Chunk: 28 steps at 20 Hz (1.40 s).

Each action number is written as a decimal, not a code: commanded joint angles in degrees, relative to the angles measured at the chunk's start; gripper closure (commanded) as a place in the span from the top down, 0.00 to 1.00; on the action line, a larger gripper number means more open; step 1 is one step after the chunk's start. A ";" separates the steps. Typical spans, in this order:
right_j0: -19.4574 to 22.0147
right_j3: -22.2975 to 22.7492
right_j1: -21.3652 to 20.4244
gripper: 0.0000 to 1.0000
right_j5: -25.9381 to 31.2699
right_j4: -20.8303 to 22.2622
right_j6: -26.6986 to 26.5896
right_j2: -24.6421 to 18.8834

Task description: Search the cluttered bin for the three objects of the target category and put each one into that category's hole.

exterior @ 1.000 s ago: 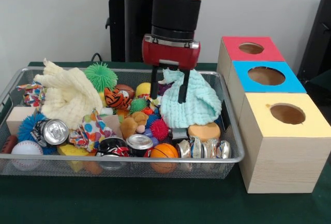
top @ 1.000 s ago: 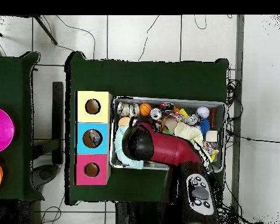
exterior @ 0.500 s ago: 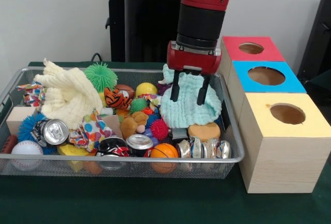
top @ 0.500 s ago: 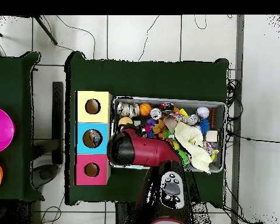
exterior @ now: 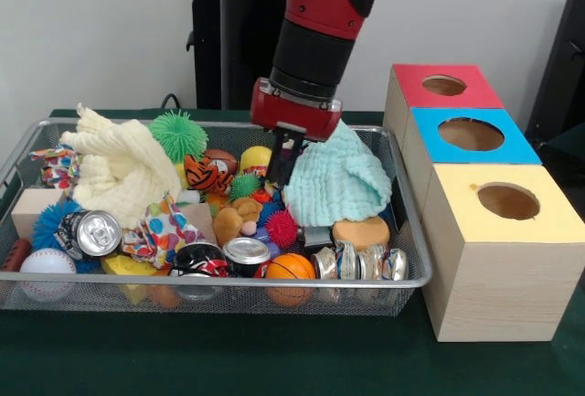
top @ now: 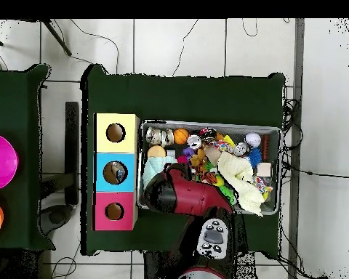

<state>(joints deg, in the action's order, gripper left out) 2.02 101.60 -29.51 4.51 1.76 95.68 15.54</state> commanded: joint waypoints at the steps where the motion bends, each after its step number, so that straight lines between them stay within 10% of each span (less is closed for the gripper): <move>1: 1.42 -0.55 3.67 0.00 -5.23 0.73 9.93 0.41; 11: 3.97 2.74 0.55 0.00 -6.43 0.01 11.09 -5.95; 17: -1.78 2.10 0.12 0.00 -2.34 -1.00 10.75 3.53; 18: -2.51 1.60 0.79 1.00 -3.43 -1.04 10.87 4.50; 28: -3.88 2.93 0.33 1.00 -2.63 -0.87 10.90 5.10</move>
<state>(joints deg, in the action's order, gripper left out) -1.73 101.65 -29.64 1.62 1.76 95.68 21.63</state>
